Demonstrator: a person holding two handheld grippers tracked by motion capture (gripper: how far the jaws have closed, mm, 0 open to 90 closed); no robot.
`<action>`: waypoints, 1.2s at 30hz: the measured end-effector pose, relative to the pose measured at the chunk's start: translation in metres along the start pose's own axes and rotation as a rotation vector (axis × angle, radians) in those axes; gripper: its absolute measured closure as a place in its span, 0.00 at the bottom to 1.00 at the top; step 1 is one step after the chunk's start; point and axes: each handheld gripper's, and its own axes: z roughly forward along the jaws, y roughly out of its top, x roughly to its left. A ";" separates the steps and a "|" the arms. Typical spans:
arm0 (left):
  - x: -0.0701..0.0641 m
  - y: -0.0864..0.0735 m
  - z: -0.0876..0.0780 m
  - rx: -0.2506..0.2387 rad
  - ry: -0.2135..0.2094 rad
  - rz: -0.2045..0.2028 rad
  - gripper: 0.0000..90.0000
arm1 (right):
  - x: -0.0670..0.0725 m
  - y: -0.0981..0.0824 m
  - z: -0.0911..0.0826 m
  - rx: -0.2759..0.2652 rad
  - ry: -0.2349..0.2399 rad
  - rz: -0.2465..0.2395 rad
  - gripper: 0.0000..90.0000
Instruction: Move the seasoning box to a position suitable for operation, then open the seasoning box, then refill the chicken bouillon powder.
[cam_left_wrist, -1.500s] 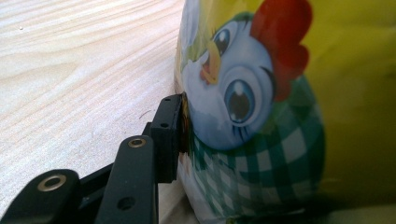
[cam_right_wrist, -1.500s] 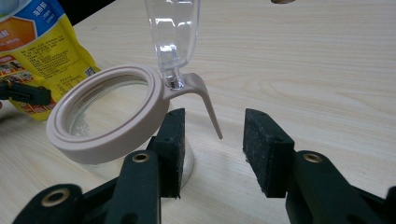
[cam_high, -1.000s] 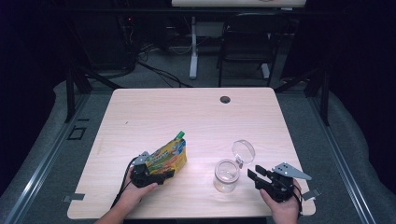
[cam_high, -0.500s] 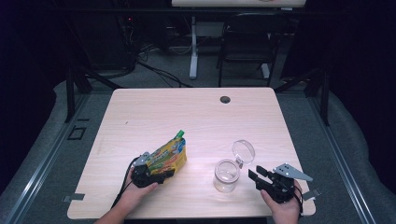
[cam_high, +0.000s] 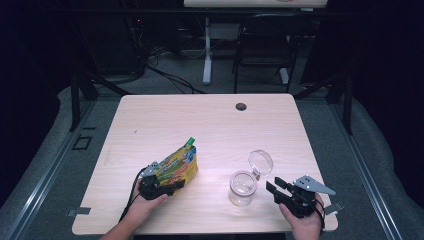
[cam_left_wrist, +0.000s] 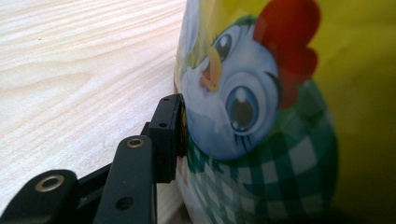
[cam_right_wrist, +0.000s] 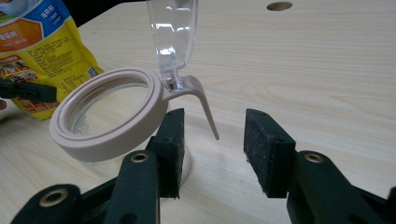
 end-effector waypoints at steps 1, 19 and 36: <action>0.000 0.000 0.000 0.000 0.000 0.001 0.65 | 0.000 0.000 0.000 -0.001 -0.002 -0.006 0.65; -0.003 0.009 -0.012 -0.002 0.018 0.043 0.66 | 0.004 0.001 -0.001 -0.017 -0.012 -0.036 0.67; -0.008 0.020 -0.017 0.005 0.072 0.084 0.66 | 0.007 -0.002 -0.010 -0.027 -0.028 -0.046 0.66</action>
